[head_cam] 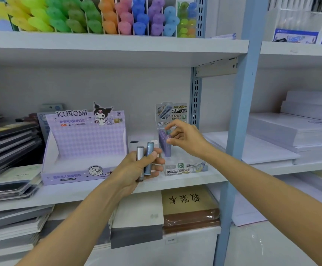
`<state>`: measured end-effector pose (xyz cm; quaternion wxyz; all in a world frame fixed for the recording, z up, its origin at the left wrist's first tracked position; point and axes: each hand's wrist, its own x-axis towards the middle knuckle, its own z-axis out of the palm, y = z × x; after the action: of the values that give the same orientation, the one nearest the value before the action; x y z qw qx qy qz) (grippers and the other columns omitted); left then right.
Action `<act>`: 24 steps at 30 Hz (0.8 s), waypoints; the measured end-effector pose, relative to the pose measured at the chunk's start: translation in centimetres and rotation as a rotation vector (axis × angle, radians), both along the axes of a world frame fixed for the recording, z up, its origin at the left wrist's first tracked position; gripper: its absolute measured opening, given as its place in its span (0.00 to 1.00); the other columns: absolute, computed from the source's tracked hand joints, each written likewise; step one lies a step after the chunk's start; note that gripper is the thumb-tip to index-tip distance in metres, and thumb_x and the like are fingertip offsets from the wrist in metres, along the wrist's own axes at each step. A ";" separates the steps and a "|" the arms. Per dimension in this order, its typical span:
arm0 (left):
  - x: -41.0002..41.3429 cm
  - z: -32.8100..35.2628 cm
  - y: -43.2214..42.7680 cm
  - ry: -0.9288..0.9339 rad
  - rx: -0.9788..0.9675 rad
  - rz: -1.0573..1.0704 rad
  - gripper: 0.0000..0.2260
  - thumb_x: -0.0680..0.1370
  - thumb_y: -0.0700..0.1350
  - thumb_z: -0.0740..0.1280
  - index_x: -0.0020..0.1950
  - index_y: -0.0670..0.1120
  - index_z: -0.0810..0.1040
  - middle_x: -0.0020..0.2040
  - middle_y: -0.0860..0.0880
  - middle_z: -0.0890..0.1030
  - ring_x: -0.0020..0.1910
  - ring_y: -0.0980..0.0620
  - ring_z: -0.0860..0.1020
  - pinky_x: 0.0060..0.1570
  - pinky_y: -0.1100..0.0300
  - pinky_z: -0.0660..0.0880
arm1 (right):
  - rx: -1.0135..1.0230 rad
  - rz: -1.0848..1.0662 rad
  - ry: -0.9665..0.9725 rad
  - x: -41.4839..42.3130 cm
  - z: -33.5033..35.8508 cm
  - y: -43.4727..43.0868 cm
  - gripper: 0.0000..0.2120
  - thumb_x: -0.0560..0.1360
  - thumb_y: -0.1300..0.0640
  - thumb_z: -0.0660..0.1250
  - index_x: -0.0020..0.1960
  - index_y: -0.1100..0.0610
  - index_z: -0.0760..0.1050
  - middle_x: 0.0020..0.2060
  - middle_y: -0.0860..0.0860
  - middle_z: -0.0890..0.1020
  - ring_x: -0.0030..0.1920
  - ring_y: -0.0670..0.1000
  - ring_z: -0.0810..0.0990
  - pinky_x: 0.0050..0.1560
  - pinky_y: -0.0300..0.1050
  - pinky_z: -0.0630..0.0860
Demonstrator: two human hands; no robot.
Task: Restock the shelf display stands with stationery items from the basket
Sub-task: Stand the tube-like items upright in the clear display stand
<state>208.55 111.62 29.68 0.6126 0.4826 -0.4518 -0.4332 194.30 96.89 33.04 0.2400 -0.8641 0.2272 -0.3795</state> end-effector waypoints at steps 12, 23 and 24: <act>-1.0 0.3 0.6 -0.109 0.019 0.002 0.11 0.79 0.44 0.66 0.60 0.42 0.77 0.40 0.46 0.83 0.31 0.55 0.74 0.22 0.67 0.63 | 0.110 0.079 -0.097 -0.7 -0.1 0.8 0.07 0.77 0.51 0.67 0.52 0.52 0.81 0.45 0.47 0.81 0.40 0.45 0.77 0.38 0.34 0.72; -2.8 1.3 0.7 -0.142 0.001 0.026 0.14 0.78 0.47 0.67 0.60 0.41 0.75 0.43 0.43 0.84 0.31 0.54 0.76 0.23 0.67 0.66 | 0.286 0.345 -0.071 -2.4 1.2 3.2 0.08 0.76 0.61 0.69 0.54 0.59 0.80 0.43 0.50 0.84 0.43 0.45 0.81 0.41 0.36 0.76; -2.8 1.4 0.7 -0.108 0.002 0.046 0.16 0.78 0.49 0.67 0.61 0.41 0.75 0.43 0.42 0.84 0.31 0.54 0.76 0.23 0.67 0.66 | 0.297 0.330 -0.114 -2.5 1.5 3.0 0.08 0.76 0.62 0.68 0.55 0.60 0.79 0.44 0.52 0.84 0.44 0.46 0.82 0.41 0.36 0.76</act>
<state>205.73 112.28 31.13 0.5965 0.5163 -0.4725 -0.3928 191.77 99.92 34.53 0.4359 -0.8218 0.1223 -0.3459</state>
